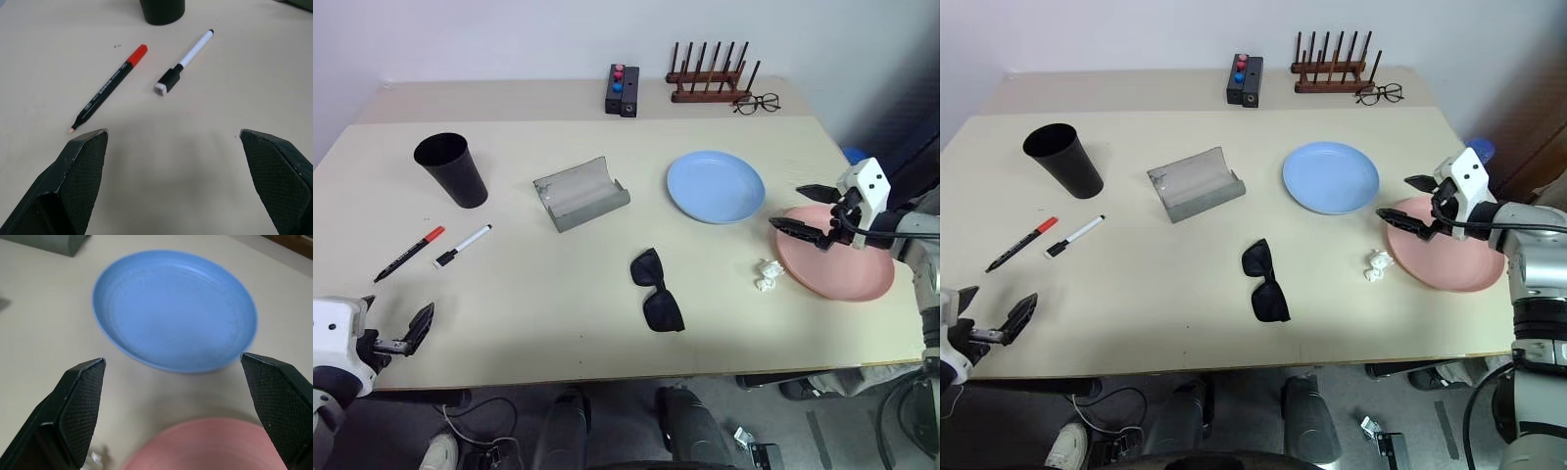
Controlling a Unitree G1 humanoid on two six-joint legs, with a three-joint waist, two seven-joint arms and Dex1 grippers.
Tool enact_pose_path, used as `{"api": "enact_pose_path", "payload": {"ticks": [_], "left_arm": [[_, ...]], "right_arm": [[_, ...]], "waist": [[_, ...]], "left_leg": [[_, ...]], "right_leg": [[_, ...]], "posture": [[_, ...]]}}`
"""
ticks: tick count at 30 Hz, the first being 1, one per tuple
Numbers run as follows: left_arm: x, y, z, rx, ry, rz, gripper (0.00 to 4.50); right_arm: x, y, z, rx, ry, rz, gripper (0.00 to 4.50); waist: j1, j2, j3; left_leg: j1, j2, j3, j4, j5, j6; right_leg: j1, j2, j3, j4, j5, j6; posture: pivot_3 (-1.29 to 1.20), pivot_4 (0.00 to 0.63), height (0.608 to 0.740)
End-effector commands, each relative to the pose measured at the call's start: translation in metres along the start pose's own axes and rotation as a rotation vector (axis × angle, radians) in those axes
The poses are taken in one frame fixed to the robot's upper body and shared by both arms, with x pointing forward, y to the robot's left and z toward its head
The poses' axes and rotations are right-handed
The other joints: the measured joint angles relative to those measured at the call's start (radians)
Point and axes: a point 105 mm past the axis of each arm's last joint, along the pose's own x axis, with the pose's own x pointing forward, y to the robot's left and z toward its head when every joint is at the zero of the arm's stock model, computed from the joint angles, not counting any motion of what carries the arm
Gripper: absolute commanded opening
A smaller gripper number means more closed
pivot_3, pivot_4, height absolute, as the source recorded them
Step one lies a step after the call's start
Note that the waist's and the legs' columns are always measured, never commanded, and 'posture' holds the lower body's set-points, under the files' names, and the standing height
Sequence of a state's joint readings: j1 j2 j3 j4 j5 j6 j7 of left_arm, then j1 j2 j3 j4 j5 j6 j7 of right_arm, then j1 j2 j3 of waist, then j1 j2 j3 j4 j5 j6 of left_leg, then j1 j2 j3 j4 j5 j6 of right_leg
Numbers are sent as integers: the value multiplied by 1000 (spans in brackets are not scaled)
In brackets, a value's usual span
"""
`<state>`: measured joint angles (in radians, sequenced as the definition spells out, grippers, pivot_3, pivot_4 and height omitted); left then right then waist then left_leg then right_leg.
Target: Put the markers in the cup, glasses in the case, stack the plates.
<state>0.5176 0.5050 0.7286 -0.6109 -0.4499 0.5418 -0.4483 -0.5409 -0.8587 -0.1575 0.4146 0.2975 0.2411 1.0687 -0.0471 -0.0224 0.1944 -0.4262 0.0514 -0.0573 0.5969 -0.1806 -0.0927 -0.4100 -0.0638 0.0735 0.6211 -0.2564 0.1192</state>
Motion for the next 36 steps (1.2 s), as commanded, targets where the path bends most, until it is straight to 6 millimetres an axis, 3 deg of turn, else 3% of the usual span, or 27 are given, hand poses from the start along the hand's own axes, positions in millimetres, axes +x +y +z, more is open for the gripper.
{"api": "enact_pose_path", "payload": {"ticks": [1, 13, 17, 24, 31, 36], "left_arm": [[-3, 2, 14, 27, -53, 26, 4449], [10, -6, 20, -1, -78, 51, 4449], [26, -9, 30, -42, -105, 44, 4449], [77, -14, 48, 40, 10, -21, 4449], [114, -16, 57, 17, 219, -125, 4449], [132, -14, 73, 21, 252, -165, 4449]], "right_arm": [[6, 1, 10, -23, -32, 9, 4500], [16, 13, 16, -39, -43, 43, 4500], [26, 21, 29, -66, -87, 56, 4500], [47, 71, 60, -99, -193, 190, 4500], [58, 149, 60, -20, -243, 349, 4500], [53, 181, 50, 44, -226, 388, 4500]], "waist": [[0, 0, 0], [2, 0, 0], [2, 0, 0], [3, 0, 0], [4, 0, 0], [5, -1, 0]], "left_leg": [[0, 0, 0, 0, 0, 0], [0, 0, 0, 0, 0, 0], [0, 0, 0, 1, 0, 0], [1, 0, -2, 3, 0, 0], [0, 0, -5, 1, 0, 0], [1, 0, -4, 1, 0, 0]], "right_leg": [[0, 0, 0, 0, 0, 0], [1, 0, 0, 1, 0, 0], [0, 1, 0, 2, 0, 0], [0, 2, 0, 9, 0, 1], [-1, 3, -1, 11, -2, 5], [-1, 3, -1, 10, -2, 4]], "posture": [[0, 150, 738], [0, 150, 738], [0, 150, 738], [0, 150, 738], [0, 150, 738], [0, 150, 738]]}}
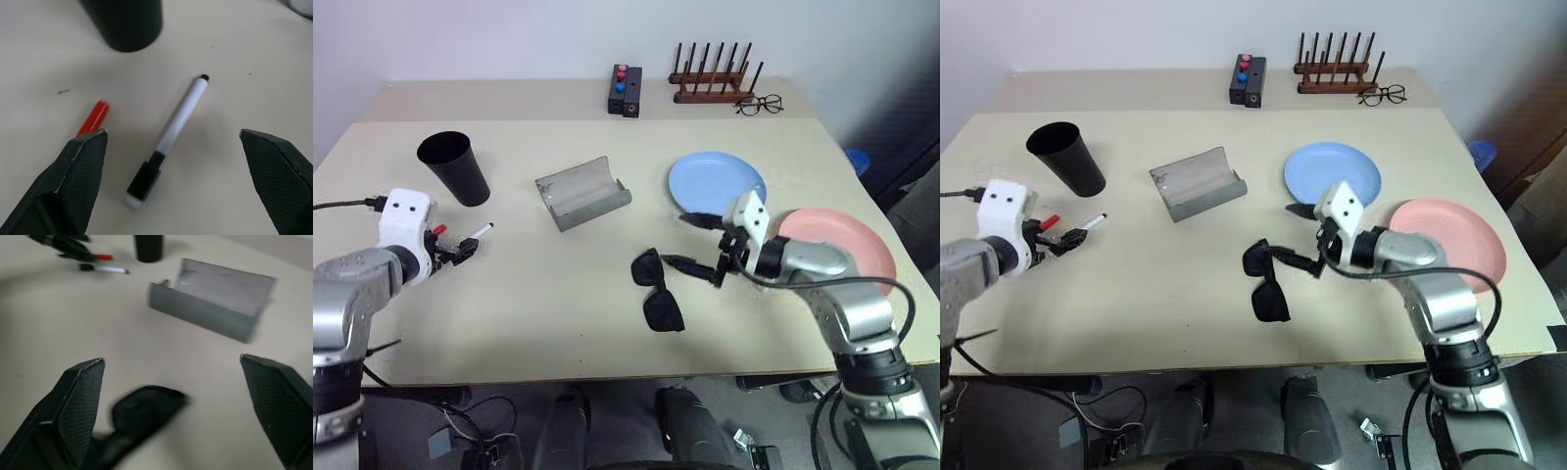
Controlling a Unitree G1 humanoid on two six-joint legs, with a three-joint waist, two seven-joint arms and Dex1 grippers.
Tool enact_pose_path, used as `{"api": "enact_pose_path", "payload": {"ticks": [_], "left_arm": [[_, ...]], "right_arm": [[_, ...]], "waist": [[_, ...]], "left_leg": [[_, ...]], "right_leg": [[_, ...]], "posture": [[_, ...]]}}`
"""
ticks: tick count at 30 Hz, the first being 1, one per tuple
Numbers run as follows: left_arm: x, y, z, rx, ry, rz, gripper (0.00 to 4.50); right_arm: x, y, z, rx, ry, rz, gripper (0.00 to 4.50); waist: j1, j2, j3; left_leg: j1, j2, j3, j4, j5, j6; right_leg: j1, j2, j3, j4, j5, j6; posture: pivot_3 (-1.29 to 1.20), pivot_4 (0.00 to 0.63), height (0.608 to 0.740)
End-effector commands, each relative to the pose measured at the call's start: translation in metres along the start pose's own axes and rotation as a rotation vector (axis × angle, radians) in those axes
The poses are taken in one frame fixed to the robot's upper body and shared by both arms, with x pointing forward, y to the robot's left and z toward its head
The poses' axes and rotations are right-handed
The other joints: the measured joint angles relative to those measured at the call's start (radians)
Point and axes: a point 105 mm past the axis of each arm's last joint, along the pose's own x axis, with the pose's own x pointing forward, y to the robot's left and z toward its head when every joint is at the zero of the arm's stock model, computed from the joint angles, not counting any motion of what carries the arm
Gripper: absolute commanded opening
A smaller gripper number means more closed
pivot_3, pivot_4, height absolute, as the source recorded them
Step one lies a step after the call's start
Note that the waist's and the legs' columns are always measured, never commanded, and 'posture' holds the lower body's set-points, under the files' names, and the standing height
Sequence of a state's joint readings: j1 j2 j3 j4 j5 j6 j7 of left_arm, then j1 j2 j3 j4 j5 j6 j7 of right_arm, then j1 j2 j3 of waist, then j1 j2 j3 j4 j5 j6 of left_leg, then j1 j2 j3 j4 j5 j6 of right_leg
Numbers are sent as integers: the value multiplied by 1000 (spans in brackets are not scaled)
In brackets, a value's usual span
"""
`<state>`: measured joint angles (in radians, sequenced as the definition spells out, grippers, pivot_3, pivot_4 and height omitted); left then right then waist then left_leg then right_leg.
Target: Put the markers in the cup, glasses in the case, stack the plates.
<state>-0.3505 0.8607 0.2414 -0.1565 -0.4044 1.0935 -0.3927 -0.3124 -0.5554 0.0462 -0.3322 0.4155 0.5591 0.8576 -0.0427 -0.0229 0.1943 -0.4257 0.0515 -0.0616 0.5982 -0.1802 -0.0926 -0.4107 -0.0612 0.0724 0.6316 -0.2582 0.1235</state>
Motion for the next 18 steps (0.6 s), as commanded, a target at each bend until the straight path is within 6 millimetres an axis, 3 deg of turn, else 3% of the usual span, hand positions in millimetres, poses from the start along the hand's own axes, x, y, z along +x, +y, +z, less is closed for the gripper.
{"api": "enact_pose_path", "payload": {"ticks": [1, 13, 16, 18], "left_arm": [[4, 7, 9, -15, 26, -24, 4449], [24, 2, -20, -43, 270, -165, 4449], [24, 3, -23, -41, 284, -173, 3605], [24, 4, -25, -45, 288, -168, 2674]], "right_arm": [[3, 17, 10, -7, -41, 17, 4500], [-5, 29, 24, 50, -133, 35, 4500], [-4, 31, 26, 57, -139, 35, 4500], [-3, 33, 25, 58, -137, 37, 4500]], "waist": [[0, 0, 0], [0, 0, 0], [-1, 0, 0], [-1, 0, 0]], "left_leg": [[0, 0, 0, 0, 0, 0], [0, 0, 0, 0, 0, 0], [0, 0, 0, 0, 0, 0], [0, 0, 0, 0, 0, 0]], "right_leg": [[0, 0, 0, 0, 0, 0], [0, 0, 0, 0, 0, 0], [0, 0, 0, 1, 0, 0], [0, 0, 0, 1, 0, 0]], "posture": [[0, 150, 738], [0, 150, 738], [0, 150, 738], [0, 150, 738]]}}
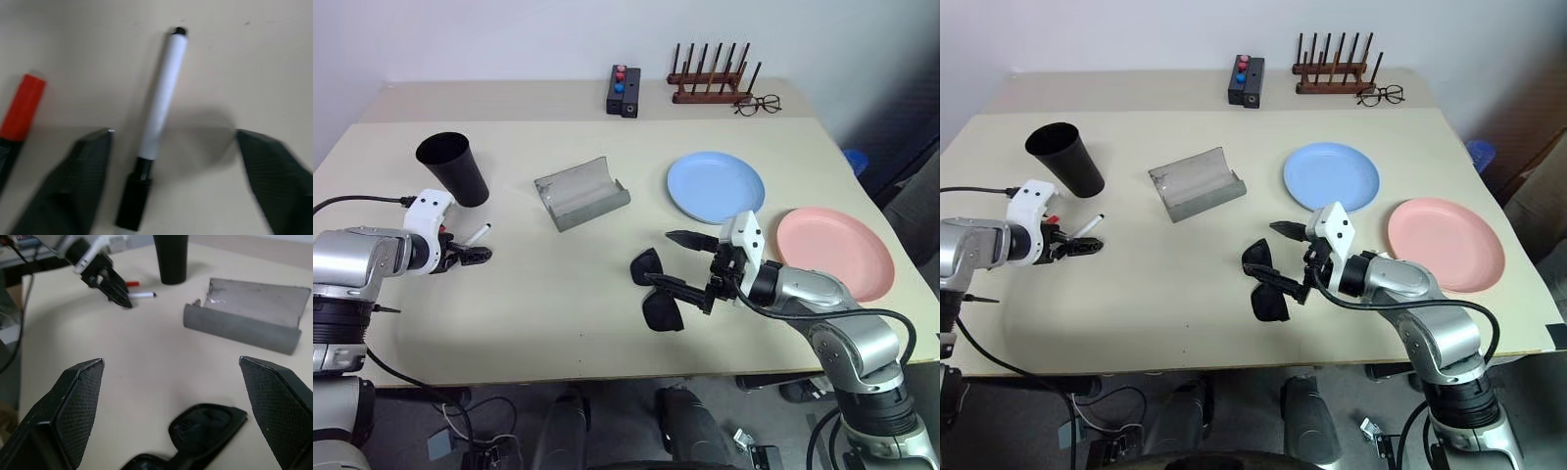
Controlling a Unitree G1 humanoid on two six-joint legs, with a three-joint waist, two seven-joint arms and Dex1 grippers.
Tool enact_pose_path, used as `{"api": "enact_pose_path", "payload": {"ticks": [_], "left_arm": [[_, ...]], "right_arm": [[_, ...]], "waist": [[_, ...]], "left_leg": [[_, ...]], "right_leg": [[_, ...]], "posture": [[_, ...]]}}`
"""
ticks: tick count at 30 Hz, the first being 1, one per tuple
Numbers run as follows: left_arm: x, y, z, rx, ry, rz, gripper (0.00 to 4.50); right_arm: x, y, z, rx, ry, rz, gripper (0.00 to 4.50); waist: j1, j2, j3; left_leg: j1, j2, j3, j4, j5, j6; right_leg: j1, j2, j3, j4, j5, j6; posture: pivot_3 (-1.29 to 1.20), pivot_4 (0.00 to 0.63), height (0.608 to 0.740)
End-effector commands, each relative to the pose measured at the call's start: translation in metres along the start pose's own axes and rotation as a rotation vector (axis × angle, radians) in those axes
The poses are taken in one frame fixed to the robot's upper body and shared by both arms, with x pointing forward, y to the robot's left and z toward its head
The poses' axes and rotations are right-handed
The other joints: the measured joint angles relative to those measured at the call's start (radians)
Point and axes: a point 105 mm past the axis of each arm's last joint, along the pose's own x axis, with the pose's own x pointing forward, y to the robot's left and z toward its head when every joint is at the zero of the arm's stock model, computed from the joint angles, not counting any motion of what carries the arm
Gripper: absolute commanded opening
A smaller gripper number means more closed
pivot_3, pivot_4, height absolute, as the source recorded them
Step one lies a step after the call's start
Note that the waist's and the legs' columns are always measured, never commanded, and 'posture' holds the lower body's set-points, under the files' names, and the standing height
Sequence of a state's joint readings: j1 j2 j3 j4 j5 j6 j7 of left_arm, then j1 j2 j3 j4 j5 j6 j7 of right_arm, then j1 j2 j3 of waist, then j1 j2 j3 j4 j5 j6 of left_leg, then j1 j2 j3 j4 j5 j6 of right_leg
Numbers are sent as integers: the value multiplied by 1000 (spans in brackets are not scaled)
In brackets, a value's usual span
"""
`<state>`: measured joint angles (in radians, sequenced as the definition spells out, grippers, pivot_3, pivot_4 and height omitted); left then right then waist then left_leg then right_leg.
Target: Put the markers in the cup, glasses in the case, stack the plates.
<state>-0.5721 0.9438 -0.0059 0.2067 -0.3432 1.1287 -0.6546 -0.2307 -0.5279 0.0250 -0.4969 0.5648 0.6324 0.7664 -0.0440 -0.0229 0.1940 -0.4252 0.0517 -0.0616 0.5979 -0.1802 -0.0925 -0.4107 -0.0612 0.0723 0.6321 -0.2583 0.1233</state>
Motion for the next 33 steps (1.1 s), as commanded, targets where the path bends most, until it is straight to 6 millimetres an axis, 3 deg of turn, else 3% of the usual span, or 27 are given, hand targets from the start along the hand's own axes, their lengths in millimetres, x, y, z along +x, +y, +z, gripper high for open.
{"api": "enact_pose_path", "payload": {"ticks": [1, 5, 6, 8, 10, 12, 18, 22, 25, 33], "left_arm": [[0, 3, -7, -11, 33, -1, 2153], [0, 2, -2, -12, -12, 9, 115], [-1, 2, 5, -17, -63, 18, 46], [-7, 2, 22, 10, -192, 63, 46], [-21, -1, 52, 63, -422, 100, 46], [-40, -1, 77, 5, -634, 136, 46], [-79, -15, 119, 2, -1006, 233, 46], [-78, 11, 130, -99, -1059, 490, 46], [-78, 15, 141, -84, -1129, 598, 46], [-56, 12, 155, -93, -1220, 628, 46]], "right_arm": [[0, 6, 10, -23, -36, 7, 4500], [2, 7, 11, -24, -32, 19, 4500], [3, 8, 11, -28, -30, 24, 4500], [5, 9, 12, -33, -31, 30, 4500], [8, 9, 13, -36, -38, 35, 4500], [11, 8, 15, -46, -53, 40, 4500], [26, -9, 35, -99, -139, 0, 4500], [50, -18, 57, -120, -242, -58, 4500], [65, -13, 65, -116, -292, -58, 4500], [84, 2, 73, -64, -363, -61, 4500]], "waist": [[1, 0, 0], [1, 0, 0], [2, 0, 0], [5, 0, 0], [9, 0, 0], [13, -2, 0], [15, -2, 0], [22, -2, 0], [26, -2, 0], [31, -2, 0]], "left_leg": [[0, 0, 0, 0, 0, 0], [0, 0, 0, 0, 0, 0], [0, 0, 0, 0, 0, 0], [0, 0, 0, 0, 0, 0], [0, 0, 0, 0, 0, 0], [-1, 0, 0, 1, 0, 0], [0, 0, 0, 2, 0, 0], [0, 0, 0, 2, 1, 0], [0, 0, 0, 2, 1, 0], [-1, 0, 0, 1, 1, -1]], "right_leg": [[0, 0, 0, 0, 0, 0], [0, 0, 0, 0, 0, 0], [0, 0, 0, 0, 0, 0], [0, 0, 0, 0, 0, 0], [0, 0, 0, 0, 0, 0], [0, 0, 0, 0, 0, 0], [1, 0, 0, 0, 2, 3], [1, 1, 0, 1, 3, 5], [1, 1, 0, 0, 4, 6], [1, 1, -1, 0, 5, 8]], "posture": [[0, 150, 738], [0, 150, 738], [0, 150, 738], [0, 150, 738], [0, 150, 738], [0, 150, 738], [0, 150, 738], [0, 150, 738], [0, 150, 738], [0, 150, 738]]}}
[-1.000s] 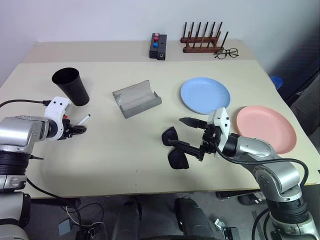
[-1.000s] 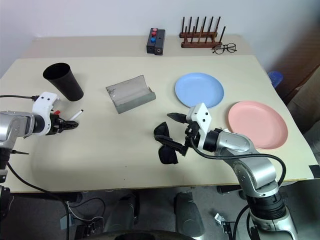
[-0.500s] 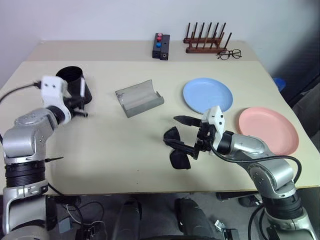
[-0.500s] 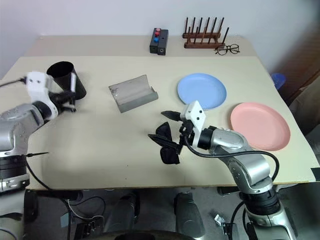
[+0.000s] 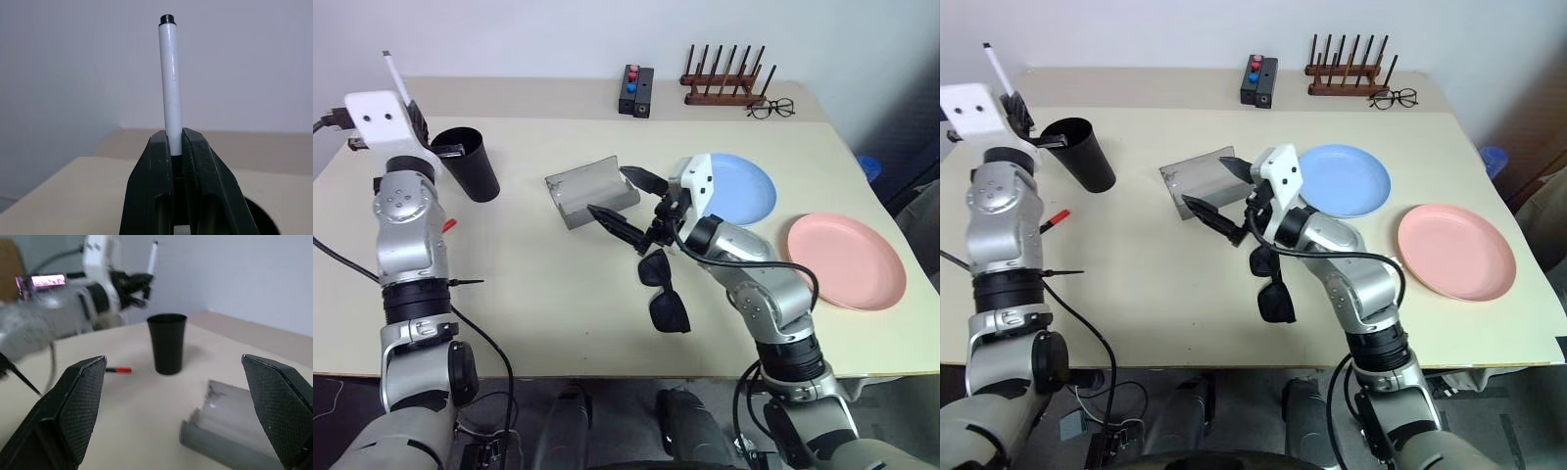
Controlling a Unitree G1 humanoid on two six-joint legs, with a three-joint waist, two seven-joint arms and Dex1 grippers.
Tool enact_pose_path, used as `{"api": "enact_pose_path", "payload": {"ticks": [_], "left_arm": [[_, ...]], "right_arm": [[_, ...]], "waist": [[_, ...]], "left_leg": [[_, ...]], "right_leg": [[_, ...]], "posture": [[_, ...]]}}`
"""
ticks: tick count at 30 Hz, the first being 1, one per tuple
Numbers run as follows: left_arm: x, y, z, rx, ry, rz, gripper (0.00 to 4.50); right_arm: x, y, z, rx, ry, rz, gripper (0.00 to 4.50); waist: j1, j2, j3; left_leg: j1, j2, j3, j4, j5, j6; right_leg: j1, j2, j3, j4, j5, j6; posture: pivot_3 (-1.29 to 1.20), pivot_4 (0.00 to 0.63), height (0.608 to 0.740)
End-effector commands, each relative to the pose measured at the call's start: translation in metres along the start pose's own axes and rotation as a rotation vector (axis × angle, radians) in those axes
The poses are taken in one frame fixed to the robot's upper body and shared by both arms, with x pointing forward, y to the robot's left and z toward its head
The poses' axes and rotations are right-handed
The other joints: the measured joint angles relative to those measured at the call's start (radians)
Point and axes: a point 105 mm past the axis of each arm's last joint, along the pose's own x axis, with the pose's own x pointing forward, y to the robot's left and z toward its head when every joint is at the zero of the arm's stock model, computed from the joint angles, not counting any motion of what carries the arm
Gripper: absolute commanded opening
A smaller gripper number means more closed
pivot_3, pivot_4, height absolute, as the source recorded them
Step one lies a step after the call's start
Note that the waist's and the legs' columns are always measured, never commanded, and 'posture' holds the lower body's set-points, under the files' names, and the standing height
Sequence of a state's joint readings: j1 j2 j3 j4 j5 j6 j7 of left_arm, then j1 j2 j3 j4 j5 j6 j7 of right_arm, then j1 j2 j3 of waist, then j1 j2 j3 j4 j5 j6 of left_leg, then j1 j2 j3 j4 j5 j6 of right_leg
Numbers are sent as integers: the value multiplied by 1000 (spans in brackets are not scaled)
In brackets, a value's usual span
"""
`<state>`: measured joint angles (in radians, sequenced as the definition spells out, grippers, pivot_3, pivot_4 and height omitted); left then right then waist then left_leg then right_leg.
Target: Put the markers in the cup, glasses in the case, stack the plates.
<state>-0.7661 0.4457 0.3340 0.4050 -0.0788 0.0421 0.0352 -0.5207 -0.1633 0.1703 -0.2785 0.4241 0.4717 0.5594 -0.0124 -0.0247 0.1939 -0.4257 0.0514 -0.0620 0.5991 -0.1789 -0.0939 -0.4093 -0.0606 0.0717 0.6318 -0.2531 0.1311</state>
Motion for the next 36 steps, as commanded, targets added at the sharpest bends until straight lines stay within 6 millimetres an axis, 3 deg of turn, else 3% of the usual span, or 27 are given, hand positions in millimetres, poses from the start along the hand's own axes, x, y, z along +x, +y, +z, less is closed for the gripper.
{"api": "enact_pose_path", "payload": {"ticks": [1, 14, 32, 36], "left_arm": [[7, -6, 13, 2, -86, -6, 46], [10, -13, -8, -30, -59, -32, 46], [8, -9, -15, -32, -33, -5, 46], [7, -9, -16, -29, -28, 3, 1597]], "right_arm": [[4, 7, 14, -19, -64, -4, 4500], [4, 9, 13, 9, -72, -30, 4500], [5, 15, 10, 23, -63, 12, 4500], [5, 16, 10, 27, -60, 19, 4500]], "waist": [[-2, 0, 0], [-4, 0, 0], [-4, 0, 0], [-4, 0, 0]], "left_leg": [[0, 0, 0, 0, 0, 0], [0, 0, 0, -1, 0, 0], [0, 0, 0, -1, 0, 0], [0, 0, 0, -1, 0, 0]], "right_leg": [[0, 0, 0, 0, 0, 0], [0, 0, 0, 0, 0, 0], [0, 0, 0, 0, 0, 0], [0, 0, 0, 0, 0, 0]], "posture": [[0, 150, 738], [0, 150, 738], [0, 150, 738], [0, 150, 738]]}}
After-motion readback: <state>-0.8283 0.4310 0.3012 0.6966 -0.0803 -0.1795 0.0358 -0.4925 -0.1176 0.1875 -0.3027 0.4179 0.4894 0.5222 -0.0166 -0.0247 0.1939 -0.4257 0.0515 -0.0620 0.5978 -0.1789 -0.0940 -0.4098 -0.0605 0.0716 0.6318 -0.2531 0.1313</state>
